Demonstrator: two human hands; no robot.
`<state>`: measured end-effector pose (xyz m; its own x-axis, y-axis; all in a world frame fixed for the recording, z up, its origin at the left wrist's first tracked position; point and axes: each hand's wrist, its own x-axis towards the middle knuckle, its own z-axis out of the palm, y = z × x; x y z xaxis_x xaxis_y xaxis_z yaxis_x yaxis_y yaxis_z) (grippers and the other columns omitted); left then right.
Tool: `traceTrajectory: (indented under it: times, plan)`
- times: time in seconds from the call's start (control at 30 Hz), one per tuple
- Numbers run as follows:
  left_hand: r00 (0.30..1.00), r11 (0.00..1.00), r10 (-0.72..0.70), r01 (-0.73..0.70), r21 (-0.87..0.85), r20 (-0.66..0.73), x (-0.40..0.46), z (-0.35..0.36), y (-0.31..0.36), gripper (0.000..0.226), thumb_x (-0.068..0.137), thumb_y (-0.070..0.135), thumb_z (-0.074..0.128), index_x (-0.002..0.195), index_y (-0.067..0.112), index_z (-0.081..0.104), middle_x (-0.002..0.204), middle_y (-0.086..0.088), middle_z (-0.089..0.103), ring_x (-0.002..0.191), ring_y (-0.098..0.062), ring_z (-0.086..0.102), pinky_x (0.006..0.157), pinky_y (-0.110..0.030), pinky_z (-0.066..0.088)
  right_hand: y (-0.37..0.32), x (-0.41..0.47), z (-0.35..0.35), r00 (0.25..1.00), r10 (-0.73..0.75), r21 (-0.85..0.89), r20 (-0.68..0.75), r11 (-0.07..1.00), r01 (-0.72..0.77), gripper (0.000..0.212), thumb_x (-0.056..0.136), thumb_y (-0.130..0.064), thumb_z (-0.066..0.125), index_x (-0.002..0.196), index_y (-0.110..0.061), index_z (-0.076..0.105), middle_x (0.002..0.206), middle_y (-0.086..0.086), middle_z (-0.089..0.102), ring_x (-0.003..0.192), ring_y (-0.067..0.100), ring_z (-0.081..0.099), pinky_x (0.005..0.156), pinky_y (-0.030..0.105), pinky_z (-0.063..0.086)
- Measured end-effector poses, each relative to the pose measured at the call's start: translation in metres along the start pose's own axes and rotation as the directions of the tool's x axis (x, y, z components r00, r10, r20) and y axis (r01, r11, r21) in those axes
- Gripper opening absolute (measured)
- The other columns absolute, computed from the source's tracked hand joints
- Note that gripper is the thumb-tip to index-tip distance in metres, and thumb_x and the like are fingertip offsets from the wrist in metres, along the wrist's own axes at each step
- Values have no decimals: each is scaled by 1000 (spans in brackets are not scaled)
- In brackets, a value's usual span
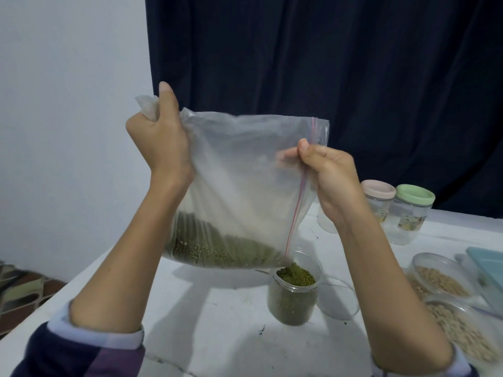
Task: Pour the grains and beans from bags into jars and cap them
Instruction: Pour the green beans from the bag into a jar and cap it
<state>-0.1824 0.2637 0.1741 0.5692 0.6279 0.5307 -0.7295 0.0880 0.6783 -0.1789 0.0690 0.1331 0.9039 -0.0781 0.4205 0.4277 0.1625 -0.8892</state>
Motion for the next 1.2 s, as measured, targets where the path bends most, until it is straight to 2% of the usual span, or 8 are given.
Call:
traceTrajectory:
  times: [0.3,0.47,0.63,0.77,0.87,1.03,1.13,1.2]
  plan:
    - [1000,1000,14,-14,-1,14,-2,-2,-1,59,92,22,56,45,27,21,42,17,22,44,-5,22,47,-25,22,3,7,-1,999,41,-68,20,997,-39,25,94,-19,58,77,-8,72,79,3,75,79,13,70,80,23,53]
    - [999,1000,29,-29,-1,14,-5,0,-1,60,93,20,55,46,28,19,44,16,20,45,-6,19,46,-26,20,8,12,-1,999,37,-22,14,999,-37,24,94,-16,58,76,-6,71,77,2,75,77,11,70,76,18,52]
    - [1000,1000,0,1,-27,19,-7,0,-5,56,88,26,57,46,27,19,47,11,21,49,-12,20,49,-35,18,11,11,0,999,32,70,-1,997,-32,25,95,-12,55,76,-2,69,75,5,74,75,16,71,79,21,53]
    - [1000,1000,14,-14,-15,19,-10,3,-5,62,93,19,55,44,28,19,42,17,20,43,-6,19,45,-24,21,12,8,-2,999,33,63,30,997,-35,25,95,-12,54,78,-2,69,75,4,74,74,13,71,77,21,53]
    - [1000,1000,20,-19,-10,18,-10,4,-3,64,93,19,55,42,28,19,42,17,19,43,-5,19,45,-24,21,10,9,-5,1000,26,67,-5,997,-25,24,95,-10,55,77,-1,68,73,3,74,72,12,71,74,18,53]
    - [1000,1000,24,-23,-20,17,-13,8,-2,66,94,16,55,41,29,18,40,18,19,40,-3,19,43,-18,22,12,7,-9,998,-7,26,-58,1000,8,24,93,-13,58,76,-4,71,78,7,74,80,19,71,79,22,53]
    - [1000,1000,24,-23,-12,19,-15,9,-3,62,94,15,55,46,27,18,40,18,19,40,-3,19,44,-18,21,9,5,-12,1000,-9,17,-27,1000,10,23,93,-12,57,78,-2,71,79,8,75,79,21,72,83,27,55]
    - [1000,1000,23,-23,-3,21,-16,10,-3,59,95,15,54,49,24,18,40,18,19,40,-3,19,44,-17,21,8,4,-15,997,-16,12,-70,1000,17,22,92,-13,59,77,-3,72,80,9,74,81,22,71,87,30,55]
